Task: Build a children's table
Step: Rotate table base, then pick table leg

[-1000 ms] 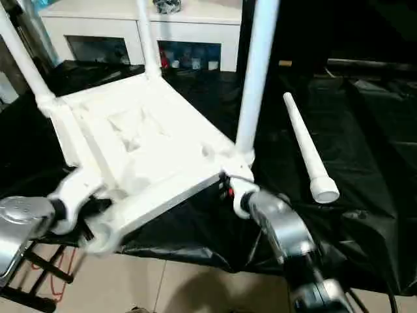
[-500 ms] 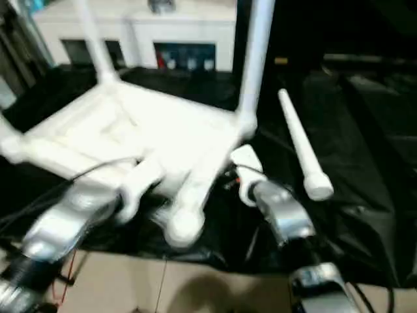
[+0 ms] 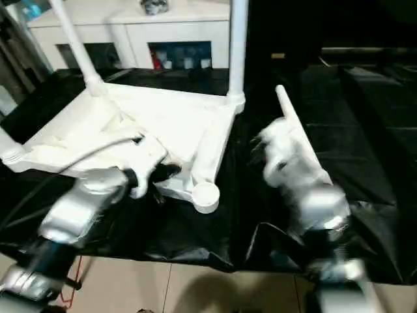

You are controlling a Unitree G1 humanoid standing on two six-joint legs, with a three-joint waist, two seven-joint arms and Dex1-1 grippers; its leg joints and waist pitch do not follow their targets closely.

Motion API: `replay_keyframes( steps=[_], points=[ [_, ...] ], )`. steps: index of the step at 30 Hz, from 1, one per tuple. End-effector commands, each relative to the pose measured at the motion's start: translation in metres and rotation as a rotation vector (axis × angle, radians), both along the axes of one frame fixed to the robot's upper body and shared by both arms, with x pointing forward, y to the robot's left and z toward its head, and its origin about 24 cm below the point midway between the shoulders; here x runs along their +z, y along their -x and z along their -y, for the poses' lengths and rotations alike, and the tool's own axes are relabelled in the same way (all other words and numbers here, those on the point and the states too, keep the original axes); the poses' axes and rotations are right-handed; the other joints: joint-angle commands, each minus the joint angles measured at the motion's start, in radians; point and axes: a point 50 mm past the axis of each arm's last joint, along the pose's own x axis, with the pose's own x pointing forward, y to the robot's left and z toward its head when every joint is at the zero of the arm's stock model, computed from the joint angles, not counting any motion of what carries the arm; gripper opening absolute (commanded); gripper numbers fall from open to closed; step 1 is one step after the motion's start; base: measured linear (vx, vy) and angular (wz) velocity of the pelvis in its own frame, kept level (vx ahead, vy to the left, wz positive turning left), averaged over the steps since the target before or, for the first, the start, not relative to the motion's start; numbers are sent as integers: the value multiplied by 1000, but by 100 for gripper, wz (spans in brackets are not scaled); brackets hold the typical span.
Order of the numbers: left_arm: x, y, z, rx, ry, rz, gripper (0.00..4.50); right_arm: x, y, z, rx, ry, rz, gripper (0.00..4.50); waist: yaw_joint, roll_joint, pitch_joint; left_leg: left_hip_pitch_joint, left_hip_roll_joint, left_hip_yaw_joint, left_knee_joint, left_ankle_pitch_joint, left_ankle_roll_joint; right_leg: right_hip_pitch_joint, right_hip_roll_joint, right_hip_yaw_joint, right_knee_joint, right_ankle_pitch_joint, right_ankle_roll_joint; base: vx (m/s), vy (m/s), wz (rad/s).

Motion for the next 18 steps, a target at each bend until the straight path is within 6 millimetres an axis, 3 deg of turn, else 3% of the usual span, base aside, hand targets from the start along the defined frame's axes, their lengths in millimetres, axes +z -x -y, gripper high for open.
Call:
replay_keyframes(
  steps=[1,3,4,5,6,7,9,10,12,15,18],
  points=[
    [5,5,-4,-26,30,-6,70,0,-2,11,-59,9,-48,137,1,-15,-75,9,16,-3,-54,-122,78,62,-38,35,-61,-187,-229,0,0,0],
    [8,8,-1,-60,61,0,82,2,-5,17,-81,28,-64,141,2,-18,-72,12,15,0,-53,-136,69,57,-38,36,-67,-225,-221,0,0,0],
    [13,14,4,-114,128,9,87,4,-8,25,-106,40,-92,154,2,-28,-73,9,14,0,-53,-138,69,60,-38,36,-68,-232,-214,0,0,0],
    [13,15,4,-119,134,10,99,4,-8,26,-107,42,-97,177,4,-24,-75,8,14,-2,-52,-133,66,61,-40,34,-63,-230,-220,0,0,0],
    [16,20,6,-156,147,5,99,2,-11,34,-107,66,-160,177,6,-36,-76,9,17,-2,-52,-135,67,59,-43,35,-63,-235,-224,0,0,0],
    [16,22,5,-162,149,1,108,0,-13,37,-111,73,-188,180,5,-42,-75,6,17,0,-51,-129,70,59,-41,34,-63,-227,-232,0,0,0],
    [17,24,3,-161,152,-3,135,-2,-14,40,-124,81,-219,205,5,-36,-72,6,16,1,-49,-131,74,59,-40,35,-61,-231,-226,0,0,0],
    [17,25,2,-159,151,-5,135,-2,-15,42,-131,81,-228,205,2,-52,-72,3,15,2,-49,-123,79,60,-39,35,-60,-231,-222,0,0,0],
    [18,27,-1,-159,149,-13,146,-3,-18,47,-152,79,-256,222,3,-44,-72,5,14,2,-47,-128,76,57,-42,34,-61,-255,-224,0,0,0],
    [18,28,-2,-162,150,-19,180,-1,-23,52,-175,70,-259,259,4,-37,-73,7,16,2,-46,-120,75,56,-38,34,-56,-210,-232,0,0,0],
    [20,30,-1,-179,152,-26,185,-5,-24,53,-172,38,-287,269,4,-40,-72,6,16,2,-46,-140,74,57,-38,33,-55,-209,-245,0,0,0]
  ],
)
